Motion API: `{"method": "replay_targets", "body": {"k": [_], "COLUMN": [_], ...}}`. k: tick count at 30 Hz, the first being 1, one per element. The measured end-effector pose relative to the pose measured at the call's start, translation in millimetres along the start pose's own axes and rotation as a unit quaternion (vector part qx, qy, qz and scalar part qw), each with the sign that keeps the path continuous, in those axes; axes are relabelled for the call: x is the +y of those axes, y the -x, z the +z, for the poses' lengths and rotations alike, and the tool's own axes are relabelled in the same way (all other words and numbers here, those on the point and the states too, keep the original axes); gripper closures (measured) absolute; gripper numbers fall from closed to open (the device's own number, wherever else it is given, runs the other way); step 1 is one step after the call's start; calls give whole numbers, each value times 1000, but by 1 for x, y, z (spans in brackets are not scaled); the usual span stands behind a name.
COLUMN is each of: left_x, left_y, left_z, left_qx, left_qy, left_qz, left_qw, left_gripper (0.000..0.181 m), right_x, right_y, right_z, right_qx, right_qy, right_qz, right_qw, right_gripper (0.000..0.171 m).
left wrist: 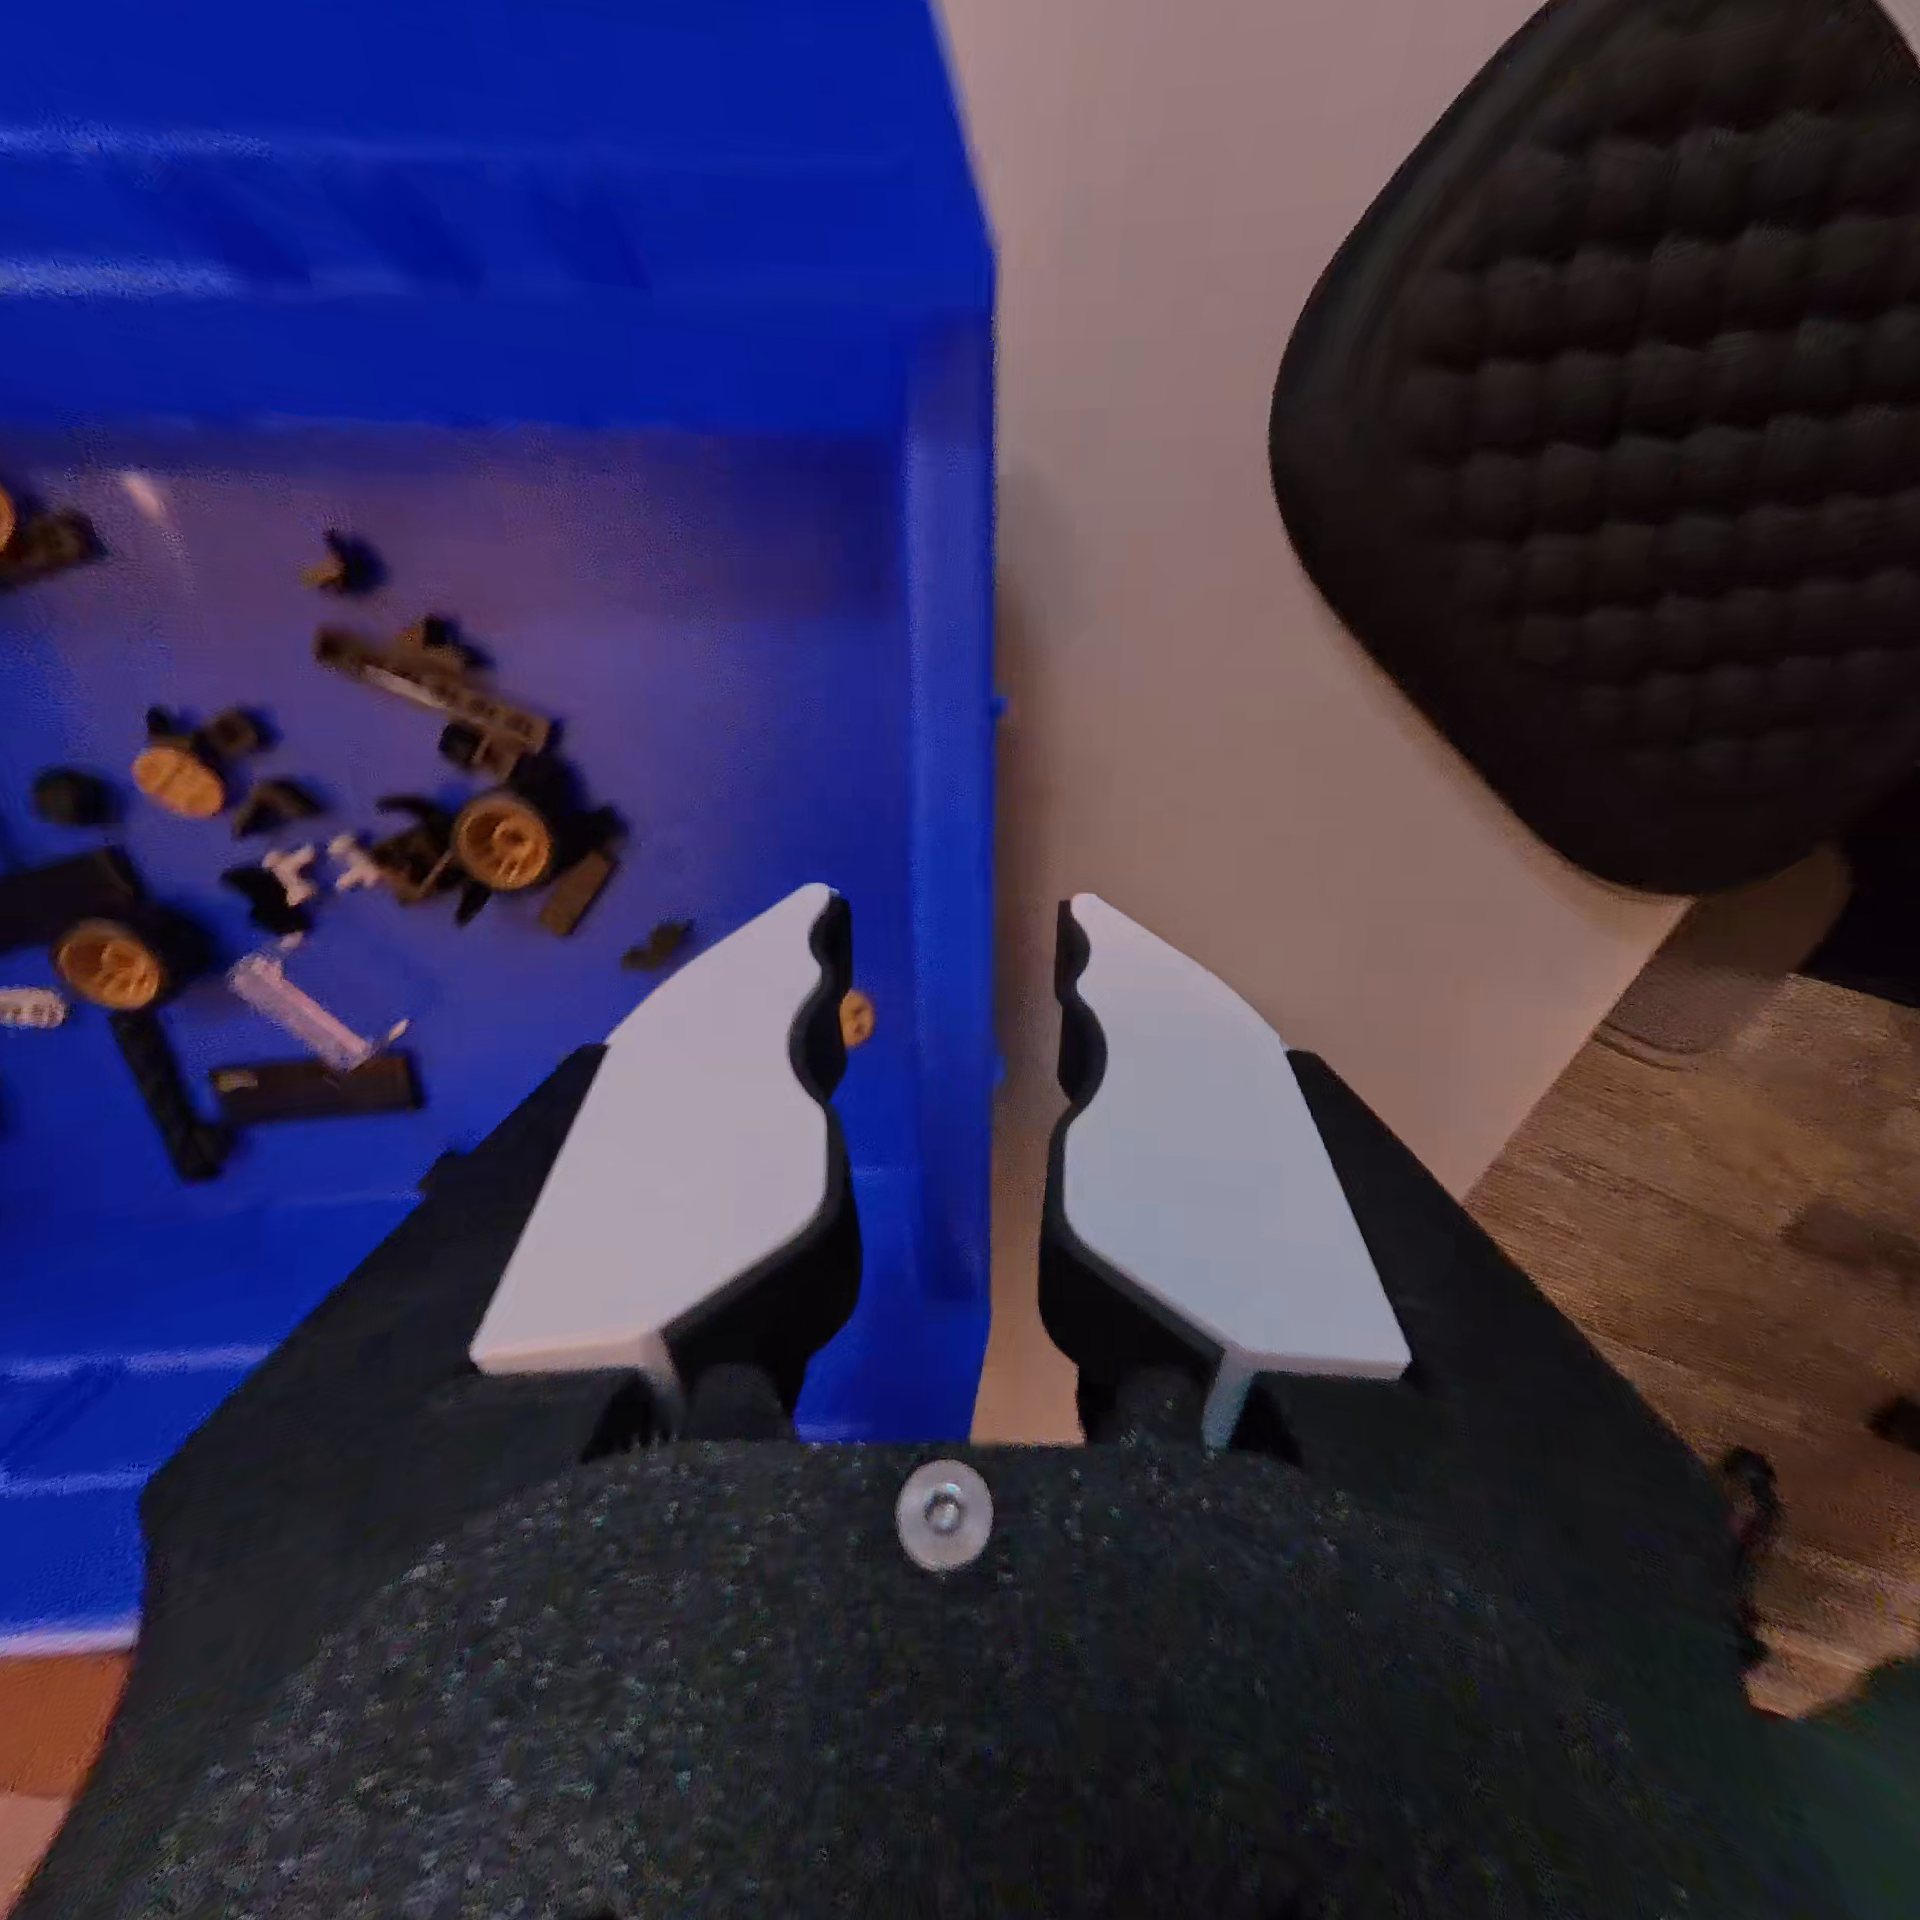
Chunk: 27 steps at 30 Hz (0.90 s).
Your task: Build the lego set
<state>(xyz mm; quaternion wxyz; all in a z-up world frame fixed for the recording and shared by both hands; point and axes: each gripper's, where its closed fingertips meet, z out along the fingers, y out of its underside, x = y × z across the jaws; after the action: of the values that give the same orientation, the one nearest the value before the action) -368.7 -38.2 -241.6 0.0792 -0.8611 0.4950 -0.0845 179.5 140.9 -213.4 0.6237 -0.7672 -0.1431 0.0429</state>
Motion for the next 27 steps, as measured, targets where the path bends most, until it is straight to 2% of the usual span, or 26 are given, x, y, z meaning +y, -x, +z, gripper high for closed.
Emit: {"method": "replay_targets", "body": {"k": [2,4,5,7,9,12,14,16,18,20,23,27], "left_x": [-1,1,3,4,6,-5,-18,-24,-16,-15,-35,-32], "left_y": [-8,0,6,3,-3,-17,-16,-1,7,-6,-21,-23], "left_z": [21,40,44,42,30,-10,-39,-50,-29,-2,18,35], "left_qx": [-15,-63,-86,-76,-70,-57,-80,-123,-120,-95,-76,-80], "left_qy": [23,54,66,67,77,56,32,19,41,63,14,14], "left_qz": [19,38,41,36,42,44,43,31,18,44,31,27], "left_qw": [999,996,993,994,994,996,995,992,992,993,997,996], "left_gripper": [140,148,158,158,157,156,153,151,152,154,155,157], "right_x": [0,-1,-2,-3,-4,-6,-8,-10,-12,-13,-13,-13], "right_y": [0,0,0,0,1,2,3,4,3,1,-3,-2], "right_z": [0,-1,-2,-3,-4,-6,-7,-8,-10,-13,-16,-15], "right_qx": [0,-1,-1,-5,-7,-12,-15,-19,-21,-19,-17,-25], "right_qy": [-1,-3,-5,-8,-12,-18,-22,-27,-32,-36,-38,-38], "right_qz": [-2,-1,1,4,5,9,10,13,17,18,29,37], "right_qw": [1000,1000,1000,1000,1000,1000,1000,999,999,999,999,998], "right_gripper": [131,131,131,131,131,131,131,131,131,131,131,131]}}
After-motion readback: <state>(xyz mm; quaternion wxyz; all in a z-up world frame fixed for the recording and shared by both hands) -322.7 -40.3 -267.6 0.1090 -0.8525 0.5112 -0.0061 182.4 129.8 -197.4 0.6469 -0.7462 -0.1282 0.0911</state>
